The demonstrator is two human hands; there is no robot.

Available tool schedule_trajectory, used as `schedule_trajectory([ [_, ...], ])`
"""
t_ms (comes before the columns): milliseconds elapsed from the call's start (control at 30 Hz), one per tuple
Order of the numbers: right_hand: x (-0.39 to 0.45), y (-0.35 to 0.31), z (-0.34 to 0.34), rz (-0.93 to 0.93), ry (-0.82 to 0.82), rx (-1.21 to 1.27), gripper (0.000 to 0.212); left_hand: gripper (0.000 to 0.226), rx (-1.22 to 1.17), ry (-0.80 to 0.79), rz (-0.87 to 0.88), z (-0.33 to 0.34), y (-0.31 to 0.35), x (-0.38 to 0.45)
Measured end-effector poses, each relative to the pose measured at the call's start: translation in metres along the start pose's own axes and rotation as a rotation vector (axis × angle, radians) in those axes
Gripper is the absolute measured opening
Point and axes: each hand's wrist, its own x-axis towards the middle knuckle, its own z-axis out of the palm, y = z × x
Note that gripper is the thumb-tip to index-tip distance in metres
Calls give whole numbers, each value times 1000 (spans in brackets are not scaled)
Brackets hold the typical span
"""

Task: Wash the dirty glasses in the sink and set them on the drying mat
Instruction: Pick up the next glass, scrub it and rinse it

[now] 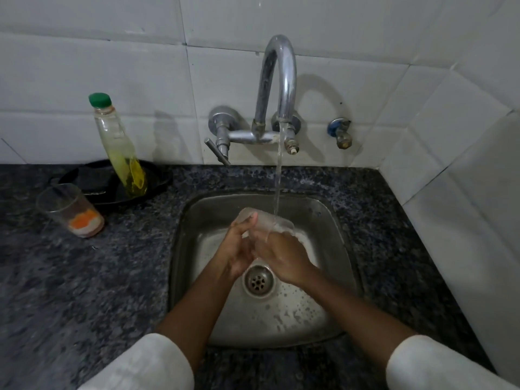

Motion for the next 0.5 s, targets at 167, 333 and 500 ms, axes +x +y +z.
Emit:
schedule_trajectory([
  [167, 12, -12, 6, 130, 121, 378, 34, 44, 9, -26, 5, 0, -9, 0],
  [333, 0, -4, -4, -94, -10, -238, 28, 62, -40, -34, 18, -2, 3, -4],
  [500, 15, -11, -1, 67, 130, 207, 25, 68, -56, -37, 20, -3, -10, -1],
])
